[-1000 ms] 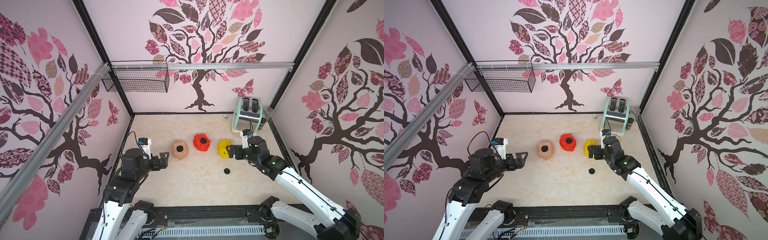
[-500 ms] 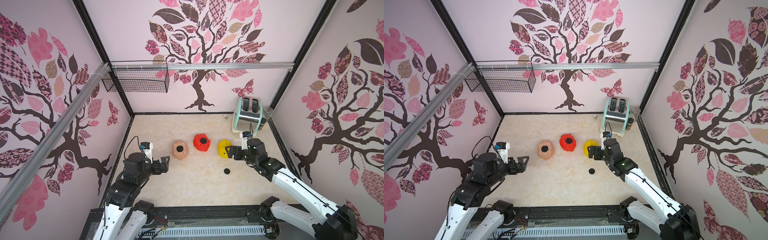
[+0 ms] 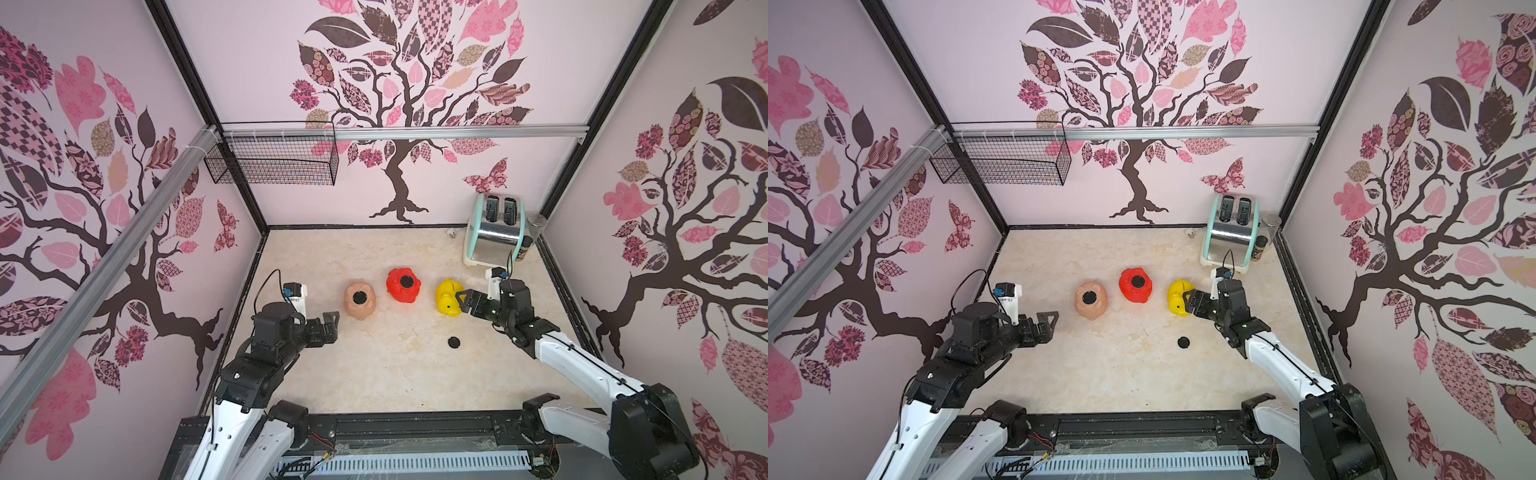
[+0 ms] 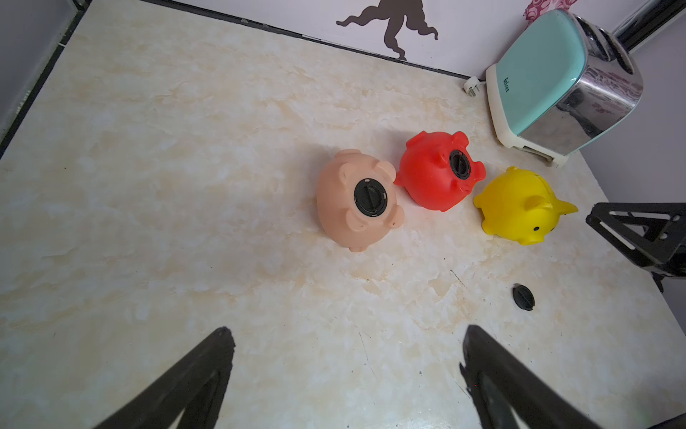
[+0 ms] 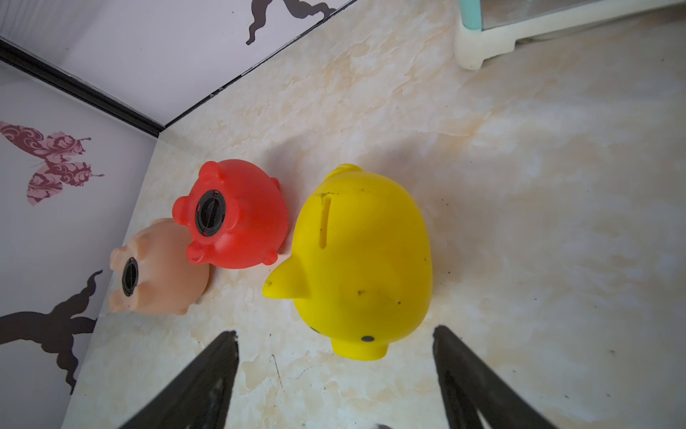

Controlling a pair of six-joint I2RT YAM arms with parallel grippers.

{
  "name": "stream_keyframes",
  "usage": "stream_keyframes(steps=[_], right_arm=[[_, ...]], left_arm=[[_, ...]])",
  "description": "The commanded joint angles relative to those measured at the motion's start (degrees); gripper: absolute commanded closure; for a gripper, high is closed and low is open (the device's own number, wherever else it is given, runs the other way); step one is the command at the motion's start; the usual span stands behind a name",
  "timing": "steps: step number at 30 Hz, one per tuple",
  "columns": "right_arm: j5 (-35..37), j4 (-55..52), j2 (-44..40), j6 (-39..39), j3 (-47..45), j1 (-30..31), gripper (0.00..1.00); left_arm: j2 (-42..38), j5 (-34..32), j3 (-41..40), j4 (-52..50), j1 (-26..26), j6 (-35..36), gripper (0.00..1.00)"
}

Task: Close piggy banks
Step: Turn over the piggy bank at the center of the board.

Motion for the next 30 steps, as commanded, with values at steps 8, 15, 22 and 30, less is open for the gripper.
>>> stream_keyframes(steps=[8, 15, 22, 30], right_arm=[[-2.9, 7.4, 2.3, 1.2, -2.5, -2.6, 0.24], [-5.0, 9.0, 5.3, 1.0, -2.4, -3.0, 0.27], [-6.0, 9.5, 7.2, 0.9, -2.4, -3.5, 0.31], [-6.3, 10.1, 7.6, 1.1, -3.0, -3.7, 0.36]], left_arm=[[0.6, -1.1, 0.2, 0.1, -0.2, -0.2, 0.02], [0.8, -1.3, 0.2, 0.0, -0.3, -0.4, 0.02], [1.0, -1.6, 0.2, -0.1, -0.9, -0.4, 0.02], [1.0, -1.7, 0.2, -0.1, -1.1, -0.4, 0.02]])
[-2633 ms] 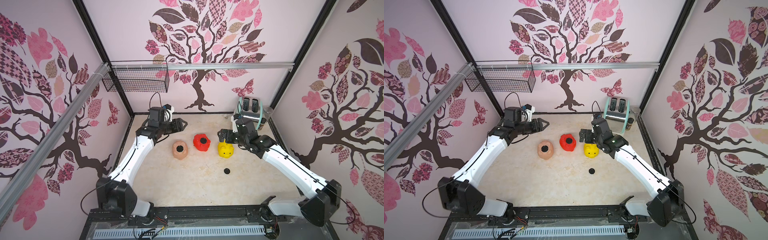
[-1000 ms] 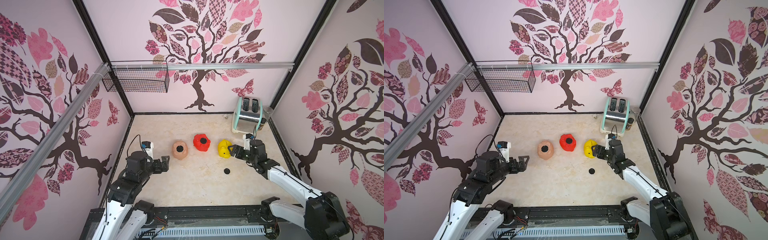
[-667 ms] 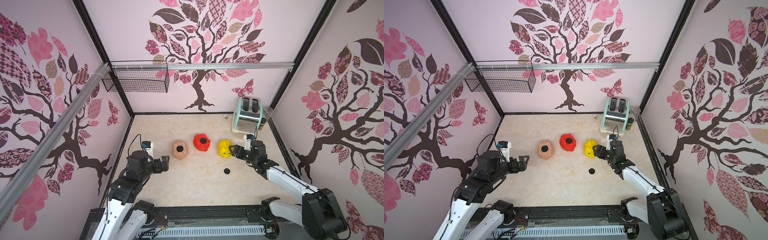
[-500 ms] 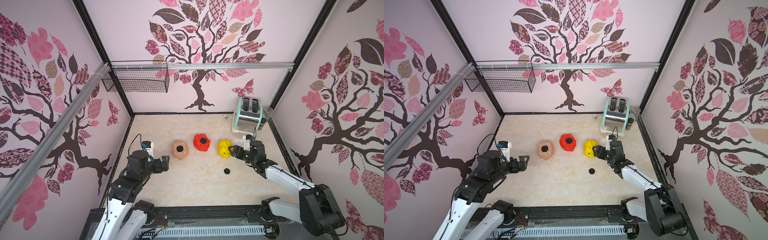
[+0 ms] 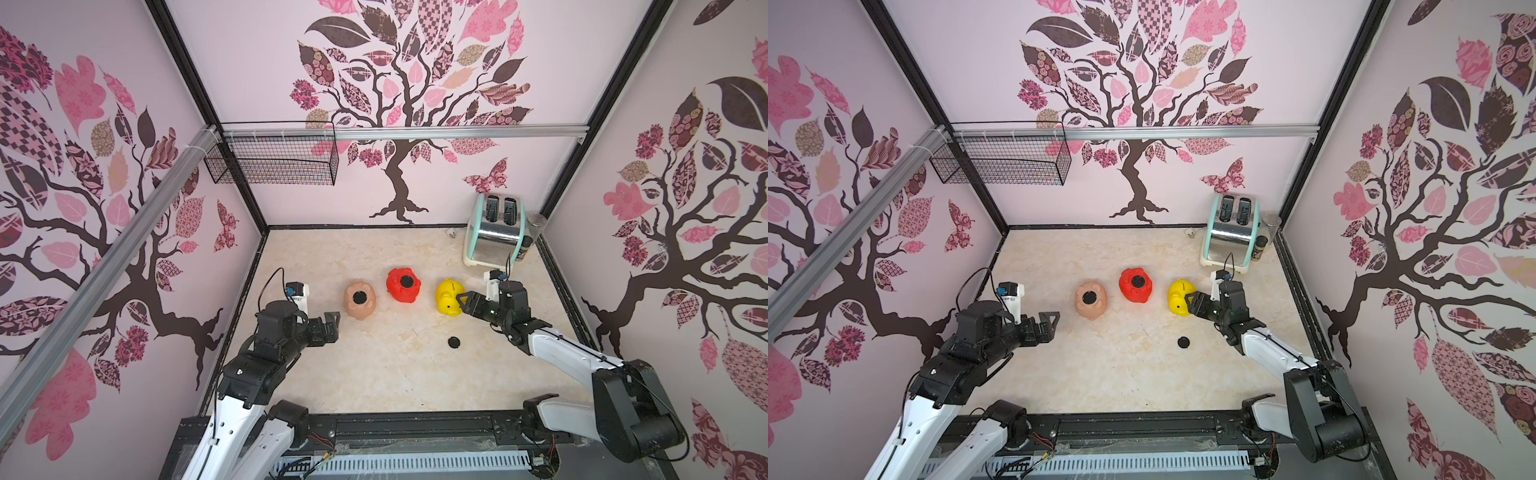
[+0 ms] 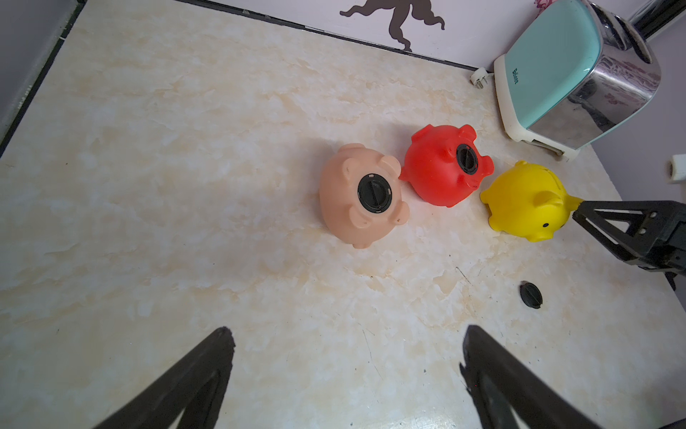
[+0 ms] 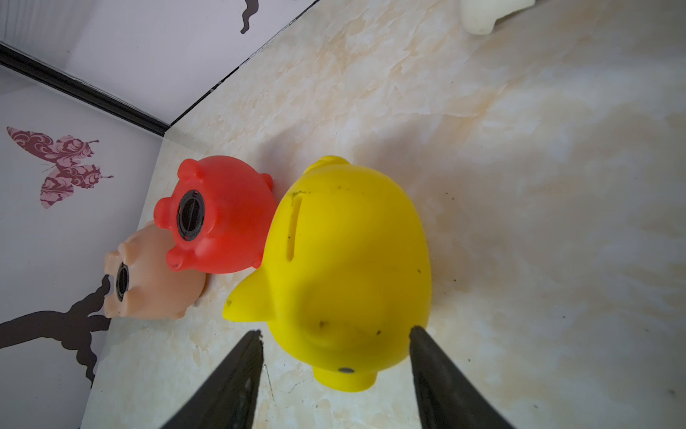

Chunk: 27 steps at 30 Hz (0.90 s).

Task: Close piggy banks
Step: Turn over the piggy bank at the center of the board.

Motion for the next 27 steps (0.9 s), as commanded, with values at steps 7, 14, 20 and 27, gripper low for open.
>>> stream_keyframes(steps=[7, 14, 20, 27], right_arm=[[-1.4, 1.2, 1.3, 0.2, -0.1, -0.8, 0.4], [-2.2, 1.8, 2.5, 0.4, 0.2, -1.2, 0.44], [-2.8, 1.8, 2.9, 0.2, 0.5, -1.4, 0.45], [-3.8, 2.6, 3.0, 0.4, 1.3, -2.0, 0.45]], left_arm=[[0.2, -0.5, 0.2, 0.0, -0.4, -0.4, 0.02], [0.3, -0.5, 0.2, 0.0, -0.4, -0.4, 0.02], [0.2, -0.4, 0.2, 0.1, -0.4, -0.4, 0.02], [0.6, -0.2, 0.2, 0.1, -0.5, -0.3, 0.02]])
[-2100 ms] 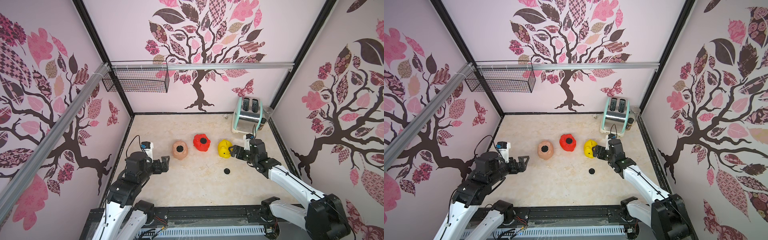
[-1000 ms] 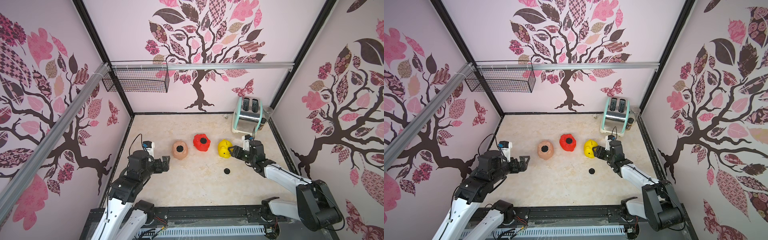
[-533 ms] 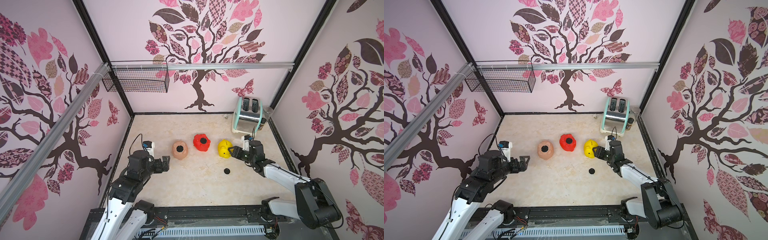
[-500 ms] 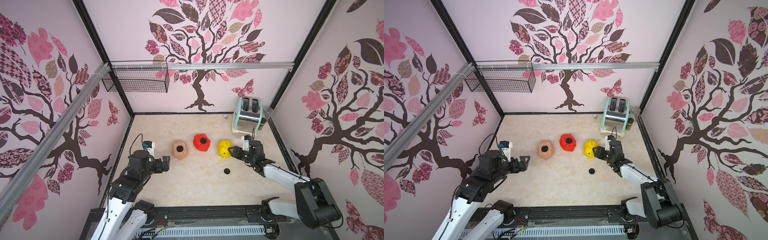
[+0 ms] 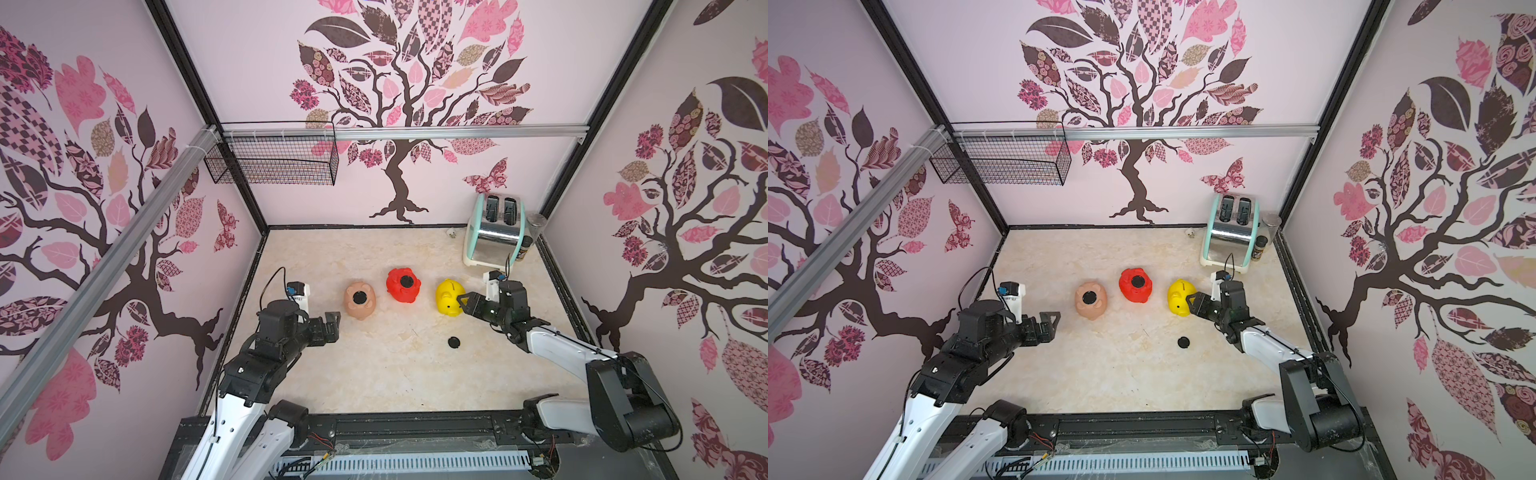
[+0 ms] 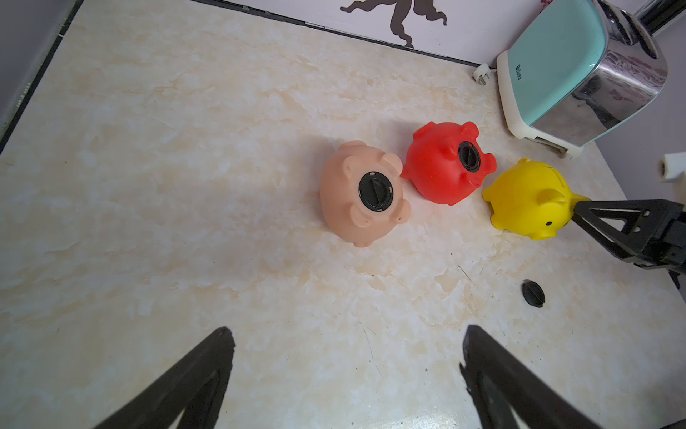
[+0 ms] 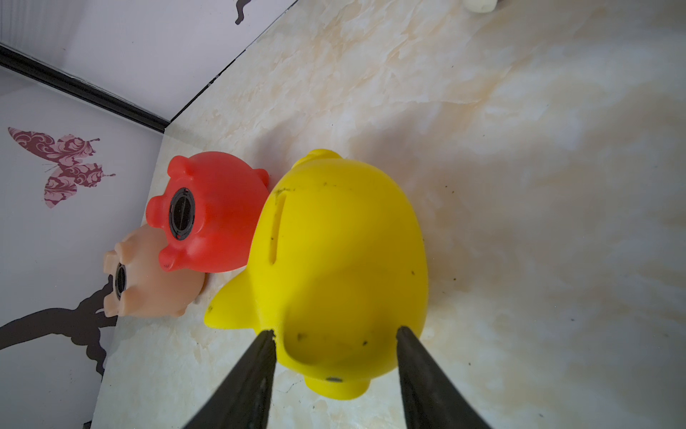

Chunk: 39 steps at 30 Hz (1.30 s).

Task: Close piggy banks
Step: Turn over the piggy bank at the center of the board.

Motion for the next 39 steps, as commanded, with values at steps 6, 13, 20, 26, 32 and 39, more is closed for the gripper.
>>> stream_keyframes(steps=[6, 13, 20, 26, 32, 39], right_arm=[[-2.1, 1.4, 1.1, 0.4, 2.0, -1.0, 0.44], [-3.0, 2.2, 2.8, 0.7, 2.3, -1.6, 0.44], [-4.4, 2.8, 3.7, 1.2, 2.6, -1.8, 0.46], [-5.6, 3.7, 3.2, 1.4, 3.2, -2.3, 0.42], [-4.8, 4.6, 2.5, 1.4, 2.9, -2.5, 0.37], [-6.3, 4.4, 5.2, 1.6, 3.6, -2.6, 0.38]], left_arm=[[-0.3, -0.1, 0.2, 0.2, -0.3, -0.3, 0.02], [0.1, 0.2, 0.2, 0.3, -0.3, -0.2, 0.02], [0.2, 0.3, 0.2, 0.3, -0.3, -0.2, 0.02], [0.4, 0.6, 0.2, 0.4, -0.4, -0.1, 0.02], [0.7, 0.6, 0.2, 0.3, -0.4, -0.1, 0.02], [0.6, 0.4, 0.2, 0.3, -0.4, -0.1, 0.02]])
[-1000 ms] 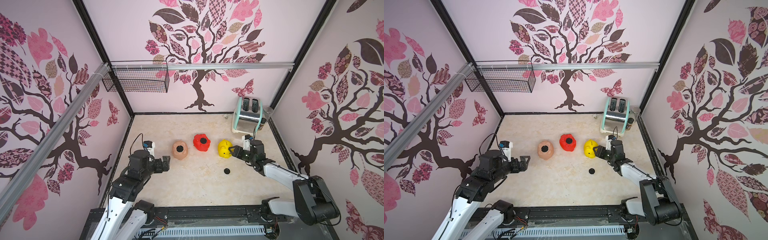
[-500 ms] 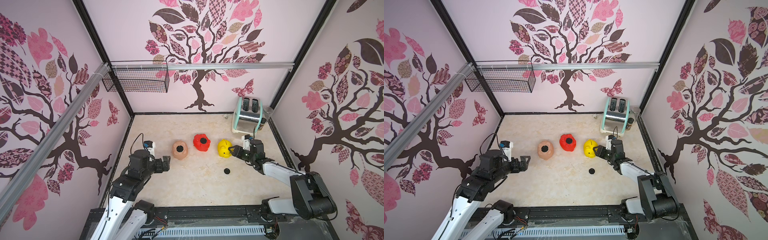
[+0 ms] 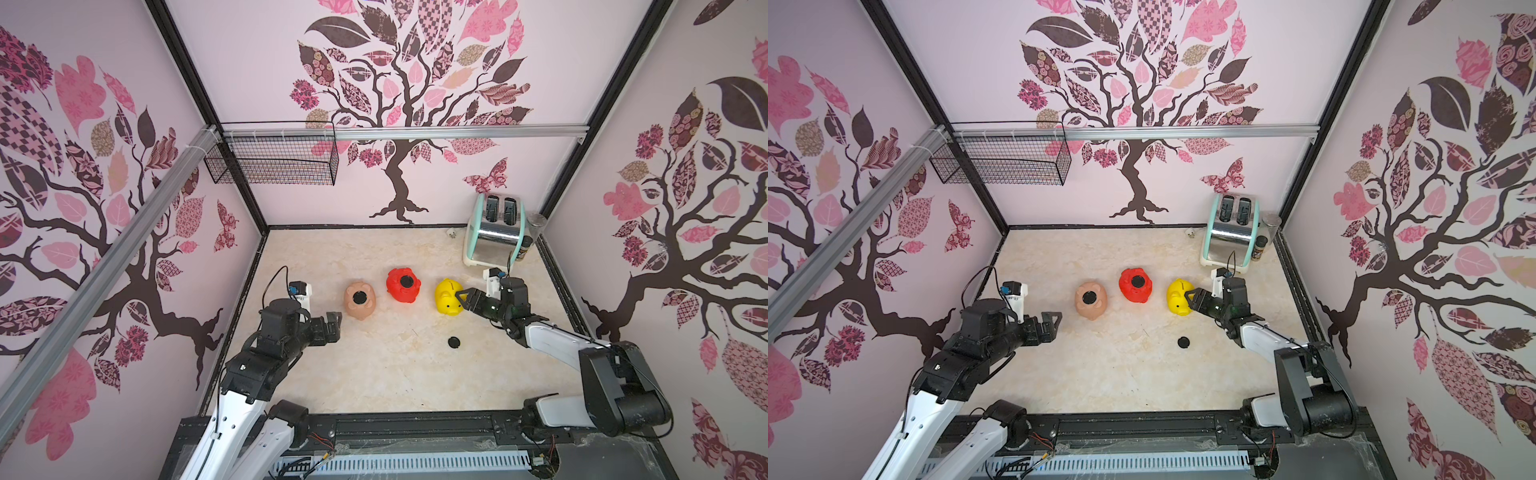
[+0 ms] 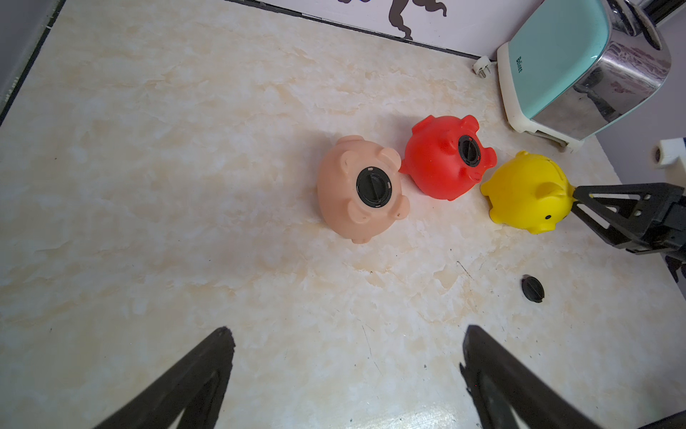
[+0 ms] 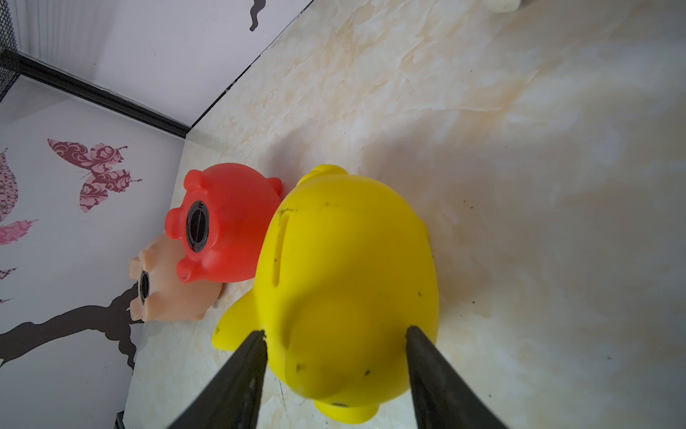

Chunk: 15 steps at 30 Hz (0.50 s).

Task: Close piggy banks
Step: Turn over the piggy bank at the center of the board.

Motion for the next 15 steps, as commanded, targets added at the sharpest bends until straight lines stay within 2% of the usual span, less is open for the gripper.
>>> stream_keyframes(steps=[1, 15], right_arm=[[-1.2, 0.5, 0.6, 0.1, 1.8, -0.4, 0.38], [0.0, -0.9, 1.8, 0.1, 1.4, -0.5, 0.45]], left_arm=[[-0.2, -0.1, 0.2, 0.3, -0.2, -0.1, 0.02], [-0.1, -0.1, 0.2, 0.3, -0.2, -0.1, 0.02]])
